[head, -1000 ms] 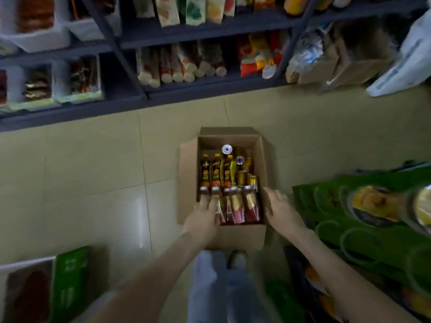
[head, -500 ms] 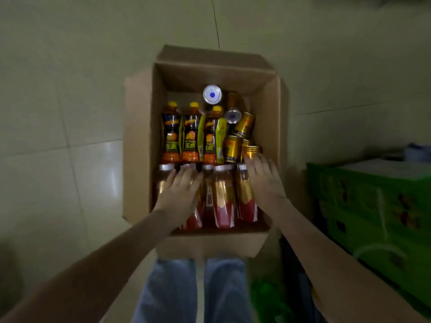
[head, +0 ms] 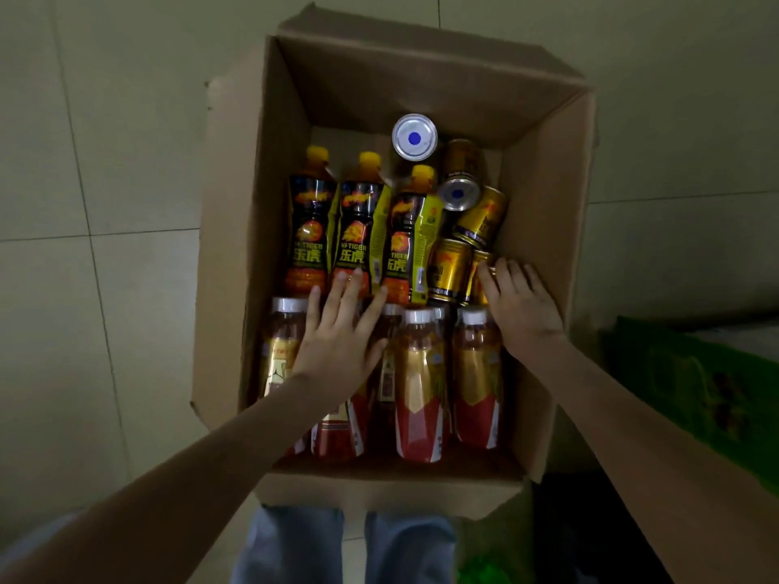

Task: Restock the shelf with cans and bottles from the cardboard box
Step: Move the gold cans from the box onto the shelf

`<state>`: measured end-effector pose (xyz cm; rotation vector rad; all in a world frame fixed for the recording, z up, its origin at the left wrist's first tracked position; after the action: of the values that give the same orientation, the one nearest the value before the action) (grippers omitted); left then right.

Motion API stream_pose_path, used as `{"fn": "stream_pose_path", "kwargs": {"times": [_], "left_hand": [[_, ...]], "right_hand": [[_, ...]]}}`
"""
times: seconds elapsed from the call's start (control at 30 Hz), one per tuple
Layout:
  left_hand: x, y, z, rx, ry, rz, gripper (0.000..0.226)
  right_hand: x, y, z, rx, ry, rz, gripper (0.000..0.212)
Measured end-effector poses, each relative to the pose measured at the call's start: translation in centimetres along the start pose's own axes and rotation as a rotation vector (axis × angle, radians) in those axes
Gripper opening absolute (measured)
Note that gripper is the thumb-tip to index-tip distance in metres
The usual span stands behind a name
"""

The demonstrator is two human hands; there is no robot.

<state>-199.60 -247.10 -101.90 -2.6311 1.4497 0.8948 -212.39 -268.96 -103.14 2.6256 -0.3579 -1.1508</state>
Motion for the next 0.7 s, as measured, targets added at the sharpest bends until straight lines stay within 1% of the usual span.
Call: {"fn": "stream_pose_path", "kwargs": {"times": [0.07, 0.13, 0.2, 0.23, 0.27, 0.3, 0.37, 0.4, 0.47, 0.5, 0.53, 0.57, 0.63, 0.7], "left_hand": [[0.1, 0.1, 0.2, 0.005, 0.003, -0.005, 0.063], [0.1, 0.2, 0.0, -0.013, -0.011, -0.011, 0.064], [0.3, 0.1, -0.4, -0.049, -0.017, -0.014, 0.064], [0.4, 0.1, -0.8, -0.089, -0.009, -0.005, 0.064], [0.5, 0.3, -1.5, -0.159, 0.015, 0.005, 0.063], [0.7, 0.5, -2.1, -0.266, 0.040, 0.010, 0.062], [1.2, 1.1, -3.9, -0.580, 0.059, -0.017, 0.062], [1.6, 1.5, -4.8, -0.768, 0.045, -0.054, 0.064], [2.7, 2.4, -6.5, -1.153, -0.053, -0.163, 0.073], [3.3, 2.7, -7.2, -1.306, -0.111, -0.223, 0.078], [3.8, 2.7, -7.6, -1.386, -0.154, -0.265, 0.081], [4.3, 2.4, -7.8, -1.378, -0.175, -0.278, 0.079], [4.8, 1.0, -7.3, -1.278, -0.207, -0.285, 0.069], [4.8, -0.3, -6.6, -1.184, -0.290, -0.280, 0.069]], "right_hand": [[0.2, 0.1, 0.4, -0.007, 0.042, -0.011, 0.080], [0.8, 0.4, 0.2, 0.003, 0.085, 0.040, 0.087], [1.6, 1.0, -1.2, 0.087, 0.167, 0.121, 0.086], [1.9, 1.7, -2.1, 0.157, 0.203, 0.170, 0.086], [1.9, 2.5, -3.0, 0.275, 0.237, 0.171, 0.091], [1.9, 3.1, -4.1, 0.416, 0.249, 0.144, 0.098], [1.4, 3.9, -6.0, 0.701, 0.227, 0.079, 0.106], [1.0, 3.9, -7.0, 0.771, 0.238, 0.040, 0.109], [0.0, 2.8, -8.5, 0.872, 0.261, -0.046, 0.111], [-0.5, 1.9, -9.1, 0.914, 0.255, -0.091, 0.111], [-0.9, 1.0, -9.5, 0.941, 0.247, -0.141, 0.110], [-1.2, 0.1, -9.9, 0.964, 0.241, -0.187, 0.108], [-1.4, -1.2, -10.0, 1.019, 0.231, -0.248, 0.104], [-1.5, -2.2, -9.4, 1.055, 0.219, -0.293, 0.104]]}}
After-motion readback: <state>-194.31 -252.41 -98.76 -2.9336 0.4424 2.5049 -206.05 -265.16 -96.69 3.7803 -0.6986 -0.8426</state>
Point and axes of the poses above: each hand's wrist, its own x-axis towards the middle knuckle, its own z-axis out of the palm, y = z × x, the point moved 1 cm from there along x, towards the middle knuckle, and after that the axes turned 3 degrees about -x, right-handed, at the moved point
